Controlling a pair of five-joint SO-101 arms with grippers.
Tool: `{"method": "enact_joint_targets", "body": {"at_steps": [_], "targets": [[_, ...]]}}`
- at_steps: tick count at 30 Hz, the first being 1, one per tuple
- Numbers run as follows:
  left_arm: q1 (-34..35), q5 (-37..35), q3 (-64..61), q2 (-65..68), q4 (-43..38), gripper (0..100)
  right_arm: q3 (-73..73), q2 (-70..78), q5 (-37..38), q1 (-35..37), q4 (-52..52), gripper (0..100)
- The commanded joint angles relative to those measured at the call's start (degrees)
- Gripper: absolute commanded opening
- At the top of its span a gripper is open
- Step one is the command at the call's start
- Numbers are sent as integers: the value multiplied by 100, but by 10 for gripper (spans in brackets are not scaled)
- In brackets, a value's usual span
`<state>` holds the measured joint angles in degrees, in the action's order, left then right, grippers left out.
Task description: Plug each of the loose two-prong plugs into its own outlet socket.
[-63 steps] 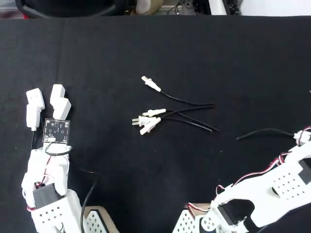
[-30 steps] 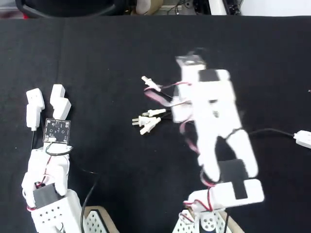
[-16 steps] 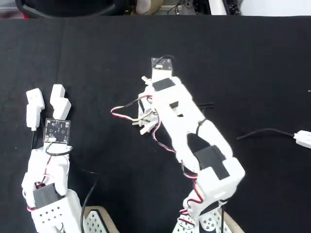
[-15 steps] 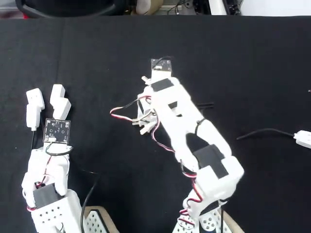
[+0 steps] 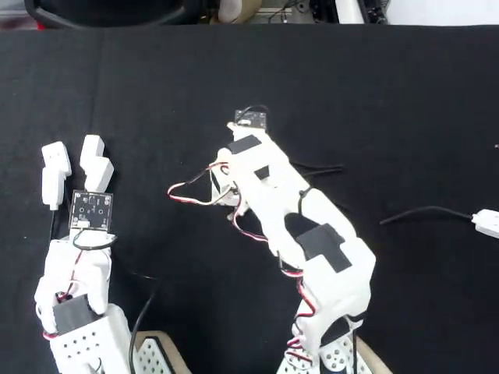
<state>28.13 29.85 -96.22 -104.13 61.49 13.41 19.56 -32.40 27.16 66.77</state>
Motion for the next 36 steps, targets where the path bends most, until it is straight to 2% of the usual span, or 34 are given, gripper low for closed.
{"method": "enact_joint_targets", "body": {"at_steps": [1,6,10,13,19,23,30,36], "targets": [[-4,35,-110,-9,-62,33,-198,-48,-18,26,-26,24],[-4,35,-110,-9,-62,33,-198,-57,79,18,9,11],[-4,35,-110,-9,-62,33,-180,-66,747,26,44,12],[-4,35,-110,-9,-62,33,-295,-66,1521,53,457,15],[-4,35,-110,-9,-62,33,-549,-22,3745,-246,1442,16],[-4,35,-110,-9,-62,33,-488,-13,4589,-422,1609,57],[-13,35,-110,-9,-62,33,-462,-13,4686,-440,1714,172],[4,35,-110,-9,-62,33,-479,-13,4686,-431,1653,181]]}}
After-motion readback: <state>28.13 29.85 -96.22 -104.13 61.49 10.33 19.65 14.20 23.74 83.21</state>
